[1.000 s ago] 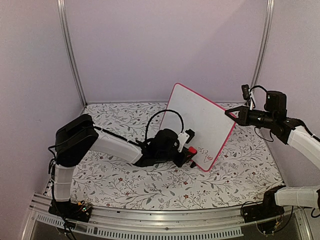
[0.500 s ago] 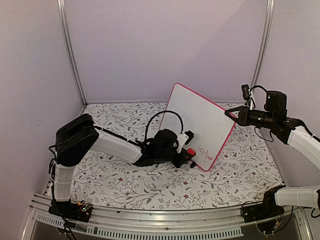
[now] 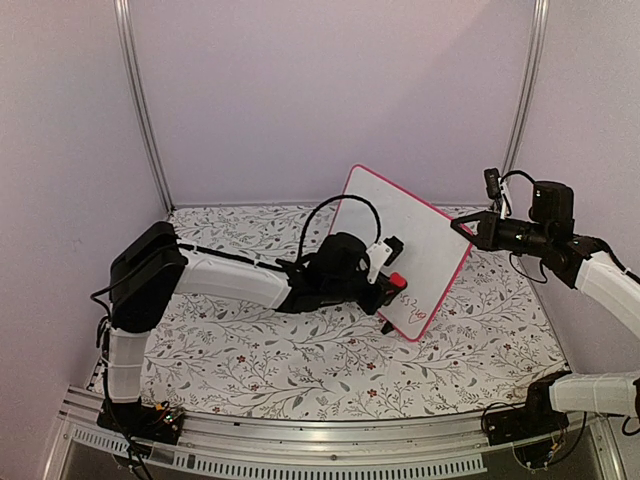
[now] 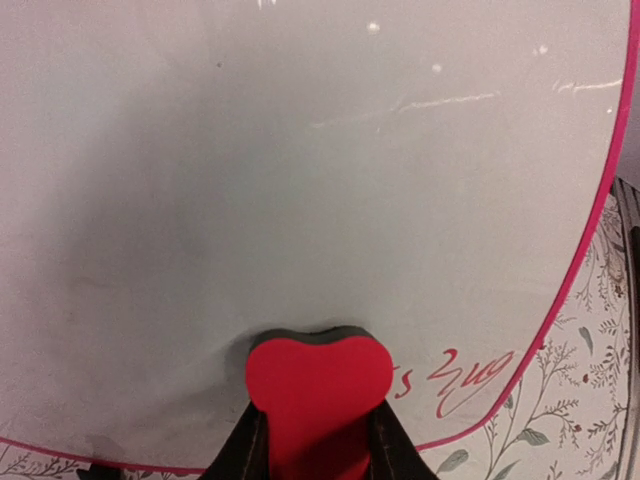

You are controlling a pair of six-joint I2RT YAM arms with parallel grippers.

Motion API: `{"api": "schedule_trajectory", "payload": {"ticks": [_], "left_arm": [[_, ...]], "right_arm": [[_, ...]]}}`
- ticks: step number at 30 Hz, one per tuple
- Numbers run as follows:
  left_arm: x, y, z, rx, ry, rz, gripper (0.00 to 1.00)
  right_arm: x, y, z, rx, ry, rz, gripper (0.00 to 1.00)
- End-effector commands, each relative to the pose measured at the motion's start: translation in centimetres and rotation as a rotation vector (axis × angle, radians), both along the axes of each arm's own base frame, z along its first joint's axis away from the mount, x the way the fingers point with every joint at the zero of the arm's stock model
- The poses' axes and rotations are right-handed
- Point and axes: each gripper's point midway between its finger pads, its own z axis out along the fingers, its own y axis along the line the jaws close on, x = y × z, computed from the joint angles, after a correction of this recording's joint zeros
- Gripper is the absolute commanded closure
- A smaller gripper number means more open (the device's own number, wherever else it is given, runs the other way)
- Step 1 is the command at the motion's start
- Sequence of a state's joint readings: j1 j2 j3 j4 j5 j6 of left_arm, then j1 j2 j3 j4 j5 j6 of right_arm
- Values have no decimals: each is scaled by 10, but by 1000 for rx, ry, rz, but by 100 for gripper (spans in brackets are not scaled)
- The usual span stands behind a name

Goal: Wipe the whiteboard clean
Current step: Erase the center of the whiteboard.

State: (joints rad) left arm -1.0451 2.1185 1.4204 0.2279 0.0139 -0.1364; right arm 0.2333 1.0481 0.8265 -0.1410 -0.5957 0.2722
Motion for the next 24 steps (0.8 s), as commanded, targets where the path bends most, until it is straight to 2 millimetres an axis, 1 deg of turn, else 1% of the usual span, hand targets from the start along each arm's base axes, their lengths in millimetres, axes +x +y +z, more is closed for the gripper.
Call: {"api": "schedule_trajectory", "payload": {"ticks": [1,3,4,9,14,18,21,24], "left_arm": [[13,-3,43,-97,-77,14,100],[12,2,26,-76,-55,23,100],[10,5,15,-59,-37,26,100],[2,16,-24,-6,19,27,100],[-3,24,-51,28,57,31,100],[-6,29,-60,35,69,38,100],[-8,27,-56,10,71,31,100],[-5,22,-43,-11,51,17,100]], "right_arm": [[-20,12,-24,-2,119,86,100],[-19,12,-27,-3,135,79,100],[-19,12,-28,1,147,78,100],[-17,12,-24,3,154,68,100],[-15,13,-24,7,169,69,100],[-14,13,-28,1,178,68,100],[-15,13,-29,7,187,68,100],[-14,12,-30,9,201,60,100]]}}
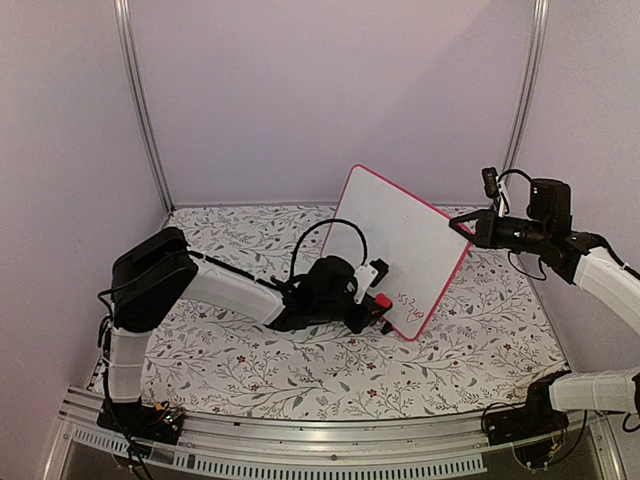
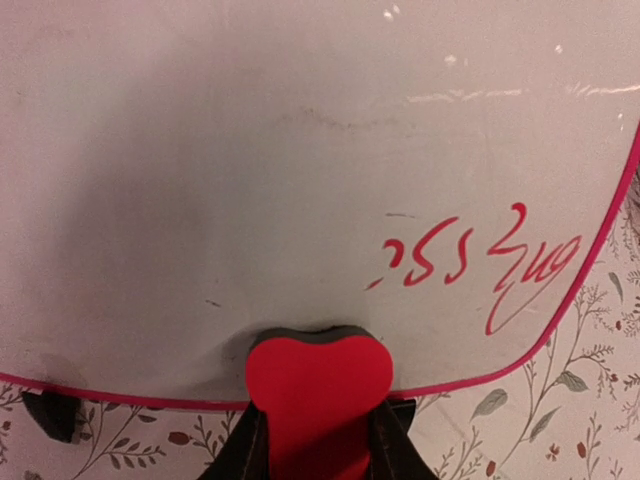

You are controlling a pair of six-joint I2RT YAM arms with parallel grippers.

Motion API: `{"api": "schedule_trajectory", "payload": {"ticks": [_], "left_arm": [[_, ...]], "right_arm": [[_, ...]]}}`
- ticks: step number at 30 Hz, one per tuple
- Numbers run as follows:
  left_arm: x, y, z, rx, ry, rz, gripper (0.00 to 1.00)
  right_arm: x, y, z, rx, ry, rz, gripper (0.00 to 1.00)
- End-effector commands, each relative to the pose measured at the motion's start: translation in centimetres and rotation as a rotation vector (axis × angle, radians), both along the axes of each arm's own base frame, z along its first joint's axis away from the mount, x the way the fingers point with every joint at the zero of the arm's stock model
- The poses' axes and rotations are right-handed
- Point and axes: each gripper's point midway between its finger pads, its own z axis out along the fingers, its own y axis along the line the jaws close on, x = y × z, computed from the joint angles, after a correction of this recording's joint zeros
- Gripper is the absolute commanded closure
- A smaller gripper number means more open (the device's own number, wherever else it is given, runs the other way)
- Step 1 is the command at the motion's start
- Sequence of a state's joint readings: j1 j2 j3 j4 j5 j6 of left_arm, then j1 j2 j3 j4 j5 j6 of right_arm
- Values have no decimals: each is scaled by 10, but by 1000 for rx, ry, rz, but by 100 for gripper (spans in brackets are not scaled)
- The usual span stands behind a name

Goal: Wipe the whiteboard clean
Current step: Erase the center of the whiteboard.

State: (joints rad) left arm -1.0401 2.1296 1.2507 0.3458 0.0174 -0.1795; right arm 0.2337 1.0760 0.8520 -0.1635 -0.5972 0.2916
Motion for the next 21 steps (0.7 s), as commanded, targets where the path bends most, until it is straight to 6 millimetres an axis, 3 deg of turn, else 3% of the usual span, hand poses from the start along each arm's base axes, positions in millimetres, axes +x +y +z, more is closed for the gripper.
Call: {"api": "schedule_trajectory", "payload": {"ticks": [1,10,17,21], "left_arm": [[8,-7,18,-56,-25,-9,100],[12,-22,80,-164,-86,-32,100],[13,-29,96,-182,-109,-45,100],[12,-31,87,-168,-90,-45,100]], "right_arm": [[-18,11,-29,4,164,62,100],[-16,8,-29,7,179,31,100],[-16,7,-28,9,178,27,100],[-16,7,-28,9,178,26,100]]}}
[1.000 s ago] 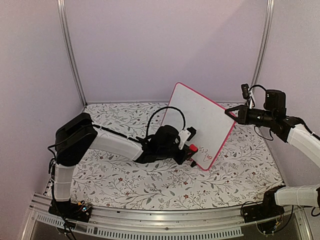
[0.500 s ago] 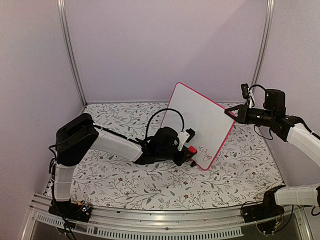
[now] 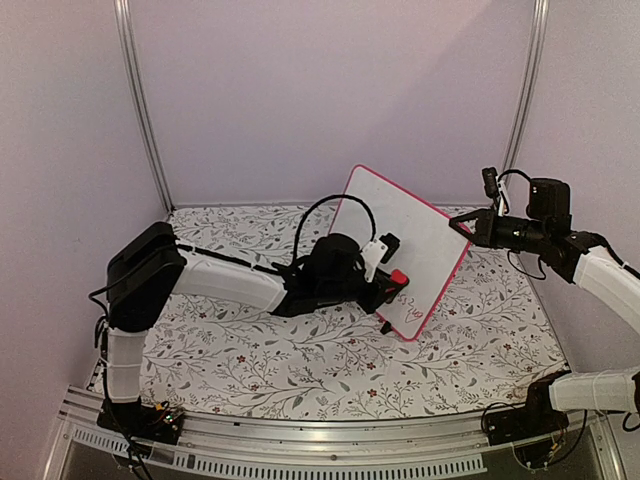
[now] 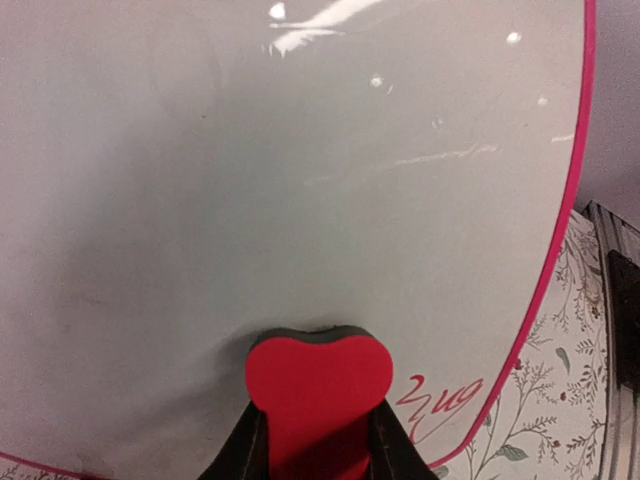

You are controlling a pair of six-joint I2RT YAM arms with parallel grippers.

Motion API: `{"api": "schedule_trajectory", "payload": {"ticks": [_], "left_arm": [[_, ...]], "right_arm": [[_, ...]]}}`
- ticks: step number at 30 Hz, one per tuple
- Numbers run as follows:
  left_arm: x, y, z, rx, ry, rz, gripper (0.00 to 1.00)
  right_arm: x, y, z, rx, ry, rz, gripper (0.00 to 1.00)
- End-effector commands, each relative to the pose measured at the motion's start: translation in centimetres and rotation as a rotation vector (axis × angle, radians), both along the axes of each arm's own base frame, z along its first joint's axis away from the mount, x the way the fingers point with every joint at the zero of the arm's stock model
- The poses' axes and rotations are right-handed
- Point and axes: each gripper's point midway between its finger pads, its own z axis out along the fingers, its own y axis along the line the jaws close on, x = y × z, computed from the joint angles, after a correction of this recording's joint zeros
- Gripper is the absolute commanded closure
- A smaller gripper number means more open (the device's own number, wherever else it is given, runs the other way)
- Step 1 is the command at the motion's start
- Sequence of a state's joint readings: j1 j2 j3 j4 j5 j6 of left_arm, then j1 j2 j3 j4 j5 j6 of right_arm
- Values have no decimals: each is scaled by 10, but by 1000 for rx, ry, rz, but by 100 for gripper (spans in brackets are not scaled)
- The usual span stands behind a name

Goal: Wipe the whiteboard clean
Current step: Erase the center of the whiteboard.

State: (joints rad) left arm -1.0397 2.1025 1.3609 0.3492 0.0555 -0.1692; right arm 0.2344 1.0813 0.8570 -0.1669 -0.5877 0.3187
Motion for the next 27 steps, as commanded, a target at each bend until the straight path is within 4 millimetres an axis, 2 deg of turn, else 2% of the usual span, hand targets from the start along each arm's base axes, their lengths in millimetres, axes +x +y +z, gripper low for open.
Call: {"api": "schedule_trajectory", "payload": {"ticks": [1,6,15,27], "left_arm": [[2,-3,15,-27,-14,-3,100],[-4,5,-26,38,47,20,100],[-11,13,-70,99,125,31,100],[-13,31,-94,149,180,96,100]], "right_arm": [[-19,8,-27,-1,154,45,100],[-19,7,-24,-6,149,42,100],[-18,7,-18,-12,138,43,100],[-18,6,-18,-22,136,46,100]]}}
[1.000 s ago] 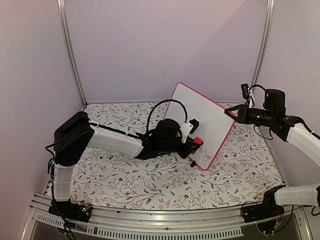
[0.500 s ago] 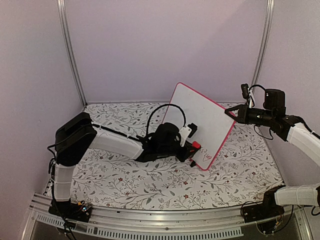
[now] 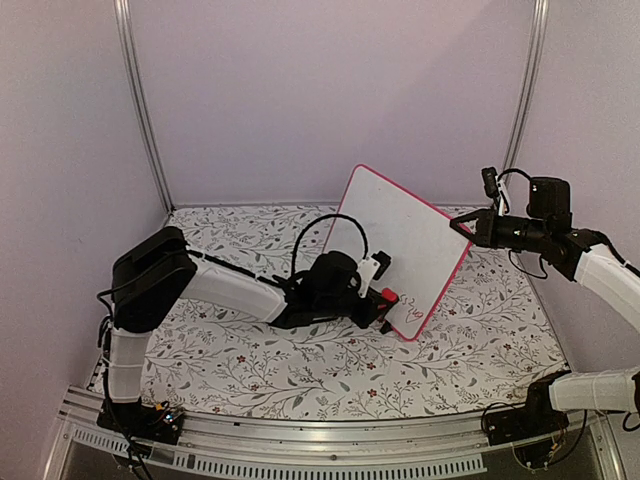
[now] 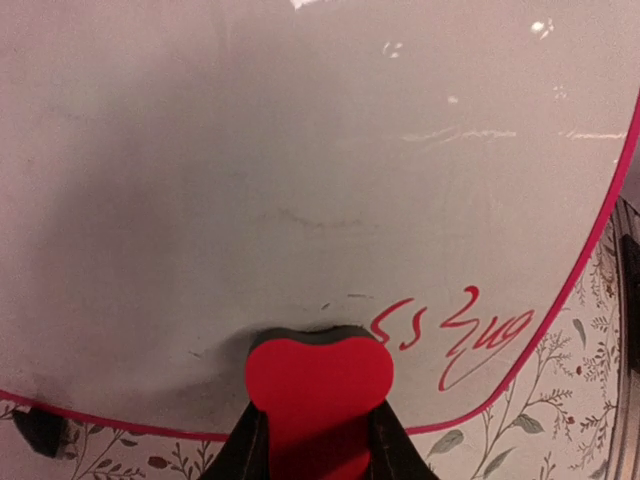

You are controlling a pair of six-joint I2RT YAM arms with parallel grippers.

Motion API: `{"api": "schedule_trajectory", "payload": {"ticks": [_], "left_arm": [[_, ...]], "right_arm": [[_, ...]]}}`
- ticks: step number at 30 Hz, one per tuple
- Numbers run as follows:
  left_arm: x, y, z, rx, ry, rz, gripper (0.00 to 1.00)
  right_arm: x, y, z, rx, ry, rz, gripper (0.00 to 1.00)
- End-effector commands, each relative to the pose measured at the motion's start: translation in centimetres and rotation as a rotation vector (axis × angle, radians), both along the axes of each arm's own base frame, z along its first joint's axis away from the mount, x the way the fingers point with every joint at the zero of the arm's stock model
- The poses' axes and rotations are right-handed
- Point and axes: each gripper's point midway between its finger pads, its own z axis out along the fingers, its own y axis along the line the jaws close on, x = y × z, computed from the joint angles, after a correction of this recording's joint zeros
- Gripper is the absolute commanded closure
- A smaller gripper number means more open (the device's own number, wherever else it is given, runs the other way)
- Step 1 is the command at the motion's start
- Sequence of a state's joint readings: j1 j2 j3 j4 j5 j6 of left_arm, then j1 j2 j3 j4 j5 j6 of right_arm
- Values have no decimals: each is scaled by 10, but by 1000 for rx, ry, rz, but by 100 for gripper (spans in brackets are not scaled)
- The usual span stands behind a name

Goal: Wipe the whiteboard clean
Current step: Erase the center of the whiteboard.

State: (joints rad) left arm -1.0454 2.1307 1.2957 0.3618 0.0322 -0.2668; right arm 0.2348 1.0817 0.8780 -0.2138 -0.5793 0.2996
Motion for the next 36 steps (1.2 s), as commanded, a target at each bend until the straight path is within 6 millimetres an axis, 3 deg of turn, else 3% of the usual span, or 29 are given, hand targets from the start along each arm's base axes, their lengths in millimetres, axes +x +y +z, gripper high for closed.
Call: {"api": "schedule_trajectory", "payload": {"ticks": [1,8,22,36], "left_arm": [[-8,20,-53,117,74,34,100],[-10,17,-52,114,68,26,100],[-1,-21,32,-27,-83,-22,100],[12,-29,67,-57,-160,-18,100]], "right_arm": [[-18,8,-18,0,126,49,100],[-20,8,-18,-2,123,50,100],[-19,8,-26,-8,137,51,100],[-18,9,-29,-8,143,56,100]]}}
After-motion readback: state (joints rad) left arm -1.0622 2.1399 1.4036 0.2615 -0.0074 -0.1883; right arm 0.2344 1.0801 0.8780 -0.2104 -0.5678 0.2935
